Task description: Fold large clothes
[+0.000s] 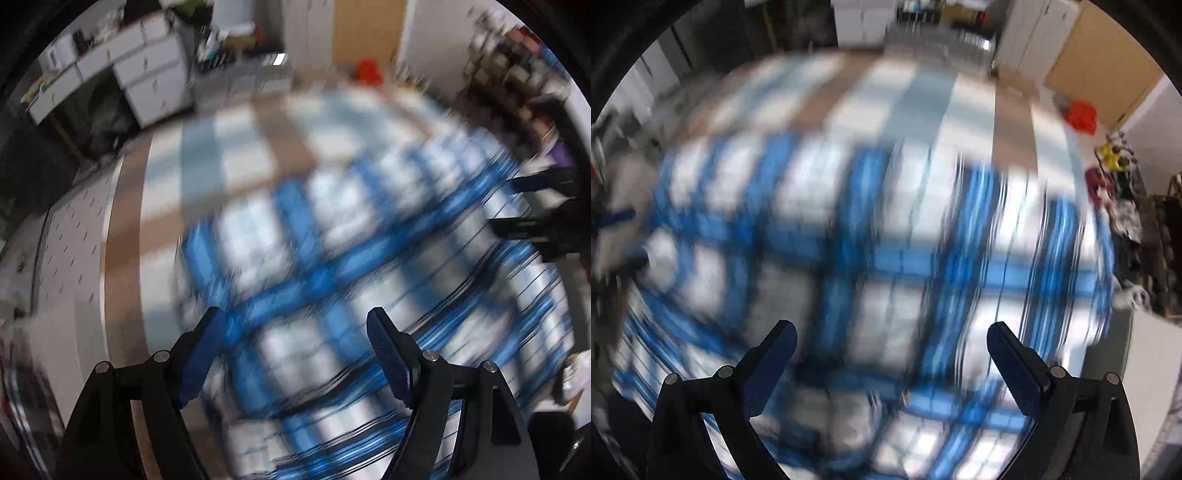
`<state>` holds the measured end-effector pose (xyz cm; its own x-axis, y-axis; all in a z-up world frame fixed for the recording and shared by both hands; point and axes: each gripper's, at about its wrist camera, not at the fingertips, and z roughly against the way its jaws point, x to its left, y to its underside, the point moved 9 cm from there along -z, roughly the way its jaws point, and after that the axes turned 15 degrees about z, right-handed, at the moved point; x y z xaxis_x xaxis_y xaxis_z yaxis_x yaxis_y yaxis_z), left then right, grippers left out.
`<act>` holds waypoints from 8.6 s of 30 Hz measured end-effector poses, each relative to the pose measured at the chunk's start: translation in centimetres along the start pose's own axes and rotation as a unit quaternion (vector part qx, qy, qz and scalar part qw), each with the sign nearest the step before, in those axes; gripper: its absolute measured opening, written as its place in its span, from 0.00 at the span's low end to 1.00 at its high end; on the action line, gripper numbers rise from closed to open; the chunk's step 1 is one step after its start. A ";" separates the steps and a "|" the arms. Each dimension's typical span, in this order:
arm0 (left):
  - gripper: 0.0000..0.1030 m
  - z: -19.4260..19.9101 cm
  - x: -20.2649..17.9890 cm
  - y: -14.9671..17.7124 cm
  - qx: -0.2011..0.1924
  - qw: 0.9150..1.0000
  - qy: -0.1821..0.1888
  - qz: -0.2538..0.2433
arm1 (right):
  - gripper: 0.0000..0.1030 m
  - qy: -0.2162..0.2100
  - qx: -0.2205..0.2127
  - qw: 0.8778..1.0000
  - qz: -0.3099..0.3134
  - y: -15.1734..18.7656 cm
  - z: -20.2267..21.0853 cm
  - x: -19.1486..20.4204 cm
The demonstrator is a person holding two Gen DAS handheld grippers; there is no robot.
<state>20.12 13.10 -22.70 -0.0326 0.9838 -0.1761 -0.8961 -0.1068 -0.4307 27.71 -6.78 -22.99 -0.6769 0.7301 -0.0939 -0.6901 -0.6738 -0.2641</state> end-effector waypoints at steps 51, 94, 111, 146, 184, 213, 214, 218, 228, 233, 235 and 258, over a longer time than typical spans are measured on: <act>0.71 -3.9 5.5 8.3 0.035 0.996 -0.004 0.076 | 1.00 -0.024 0.002 0.998 -0.062 12.0 -1.5 5.0; 0.00 5.4 1.7 13.7 0.070 0.908 0.305 0.279 | 1.00 -0.474 -0.266 0.825 -0.155 20.6 9.8 22.5; 0.00 8.7 4.3 13.3 0.031 0.872 0.390 0.294 | 1.00 -0.529 -0.350 0.616 -0.467 18.1 3.0 26.4; 0.00 8.2 8.2 14.6 0.008 0.871 0.378 0.314 | 0.07 -0.122 -0.176 0.827 -0.520 34.7 2.3 0.4; 0.00 1.9 9.4 -1.2 0.018 0.904 0.195 0.380 | 0.03 -0.104 -0.179 0.886 -0.416 17.1 8.3 -12.5; 0.01 -5.2 16.8 -7.0 0.023 0.820 0.223 0.526 | 1.00 -0.201 -0.208 0.836 -0.467 5.0 -1.6 -20.1; 0.02 -5.0 16.9 -7.5 0.015 0.822 0.222 0.524 | 1.00 -0.191 -0.204 0.848 -0.450 5.0 -1.2 -19.6; 0.62 -1.6 18.4 -9.2 -0.050 0.832 0.193 0.518 | 1.00 -0.159 -0.171 0.904 -0.358 4.9 0.2 -15.1; 0.67 -1.5 12.1 -4.0 0.016 0.911 0.120 0.395 | 0.99 0.120 0.037 0.990 -0.066 9.8 -6.6 -7.3; 0.67 -3.0 9.2 2.7 0.061 0.935 0.076 0.341 | 0.98 0.061 0.002 0.983 -0.171 12.2 -5.8 -9.6; 0.67 -2.9 9.1 4.9 0.060 0.924 0.100 0.363 | 0.98 0.040 -0.018 0.980 -0.195 12.9 -4.7 -10.1; 0.58 -8.3 11.9 2.8 -0.015 0.771 0.244 0.588 | 0.74 -0.234 -0.188 0.840 -0.452 12.4 -5.9 -6.7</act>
<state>20.86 23.32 -33.36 -0.6377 0.0338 -0.7695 -0.3630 -0.8943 0.2616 25.20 -19.32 -31.32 -0.0065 0.7403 0.6723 -0.9059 0.2804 -0.3175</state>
